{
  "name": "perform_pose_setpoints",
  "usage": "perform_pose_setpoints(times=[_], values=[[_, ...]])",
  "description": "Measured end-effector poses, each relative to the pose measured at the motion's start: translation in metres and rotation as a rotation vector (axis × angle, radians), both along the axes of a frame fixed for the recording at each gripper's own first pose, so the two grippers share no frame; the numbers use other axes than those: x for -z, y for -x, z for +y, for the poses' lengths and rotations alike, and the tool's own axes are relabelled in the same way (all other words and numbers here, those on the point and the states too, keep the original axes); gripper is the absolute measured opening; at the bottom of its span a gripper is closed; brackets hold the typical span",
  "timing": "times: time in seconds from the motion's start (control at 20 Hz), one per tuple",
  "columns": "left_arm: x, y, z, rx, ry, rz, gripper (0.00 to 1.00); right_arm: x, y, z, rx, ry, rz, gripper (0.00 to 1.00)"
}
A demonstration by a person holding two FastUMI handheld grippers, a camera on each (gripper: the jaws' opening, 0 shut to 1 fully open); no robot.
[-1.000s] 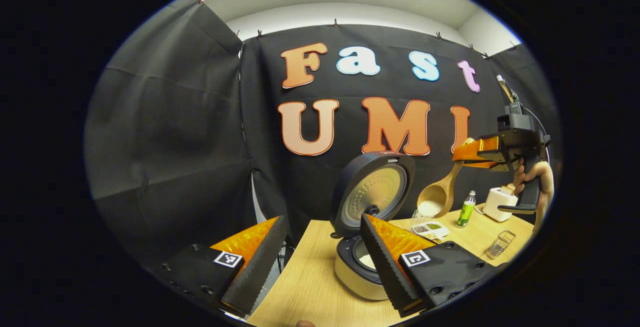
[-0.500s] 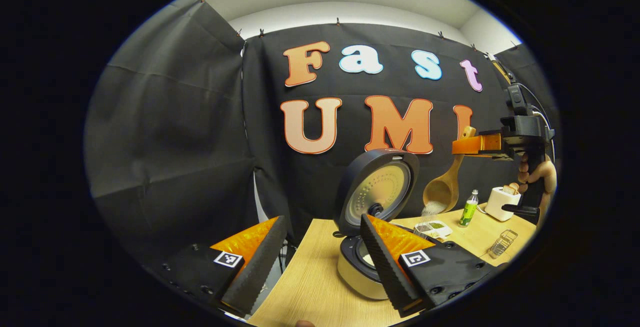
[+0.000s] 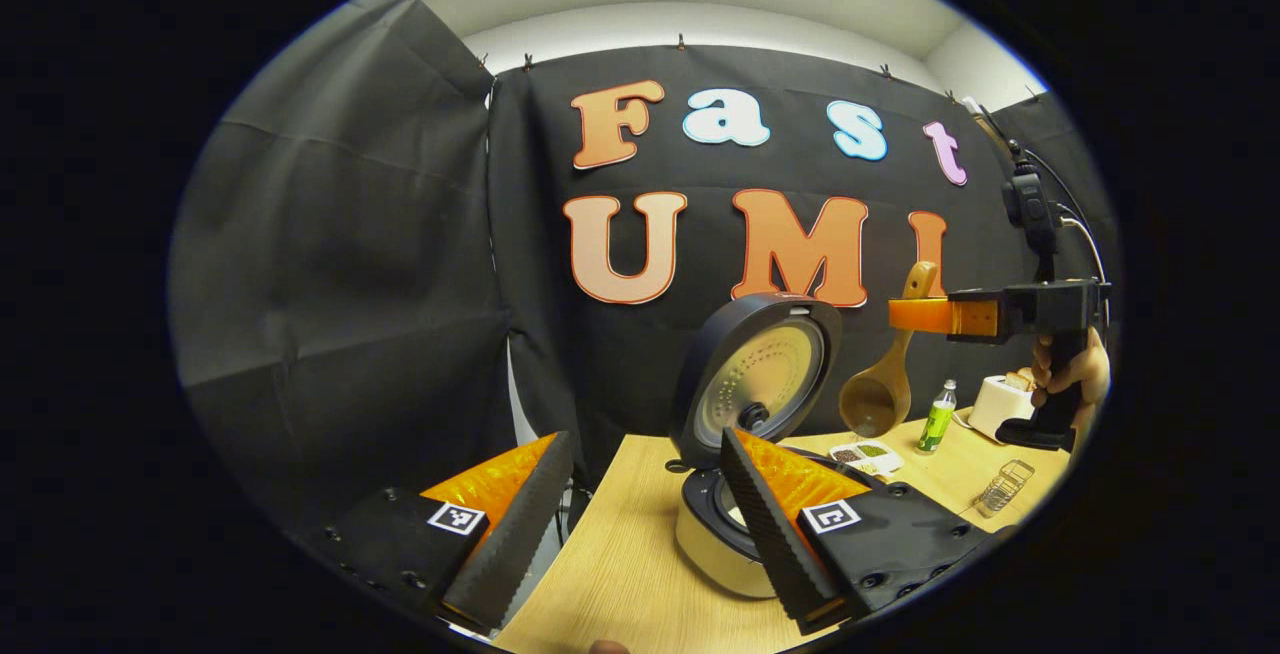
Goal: Close the left gripper, press the button to open the rice cooker; take a wooden spoon from the chopstick holder with the right hand, scoop a spoonful of rice and pour it into the rice cooker, then put the wooden spoon back into the chopstick holder.
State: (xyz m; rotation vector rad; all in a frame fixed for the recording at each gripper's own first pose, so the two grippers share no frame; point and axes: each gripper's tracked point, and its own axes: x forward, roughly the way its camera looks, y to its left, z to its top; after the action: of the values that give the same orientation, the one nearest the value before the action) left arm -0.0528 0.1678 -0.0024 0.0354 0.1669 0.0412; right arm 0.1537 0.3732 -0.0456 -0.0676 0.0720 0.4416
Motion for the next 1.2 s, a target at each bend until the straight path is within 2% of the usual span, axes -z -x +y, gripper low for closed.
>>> perform_pose_setpoints(times=[0.3, 0.4, 0.55, 0.95, 1.1, 1.2], values=[[-0.001, 0.001, -0.001, -0.001, 0.000, -0.004, 0.97, 0.004, 0.012, 0.009, -0.049, 0.094, -0.055, 0.02], [-0.001, 0.002, -0.003, 0.001, 0.000, -0.003, 0.97, 0.007, 0.010, 0.003, -0.045, 0.042, -0.007, 0.02], [-0.007, 0.004, -0.008, 0.009, 0.025, -0.014, 0.99, -0.001, 0.010, -0.017, -0.006, -0.118, 0.084, 0.02], [-0.031, 0.014, -0.025, 0.005, 0.074, -0.046, 1.00, -0.047, 0.032, -0.137, 0.077, -0.366, 0.100, 0.01], [-0.035, 0.019, -0.033, 0.003, 0.072, -0.057, 0.97, -0.039, 0.037, -0.201, 0.161, -0.384, 0.100, 0.02], [-0.039, 0.021, -0.036, -0.004, 0.062, -0.067, 0.99, -0.031, 0.043, -0.243, 0.221, -0.388, 0.102, 0.02]])
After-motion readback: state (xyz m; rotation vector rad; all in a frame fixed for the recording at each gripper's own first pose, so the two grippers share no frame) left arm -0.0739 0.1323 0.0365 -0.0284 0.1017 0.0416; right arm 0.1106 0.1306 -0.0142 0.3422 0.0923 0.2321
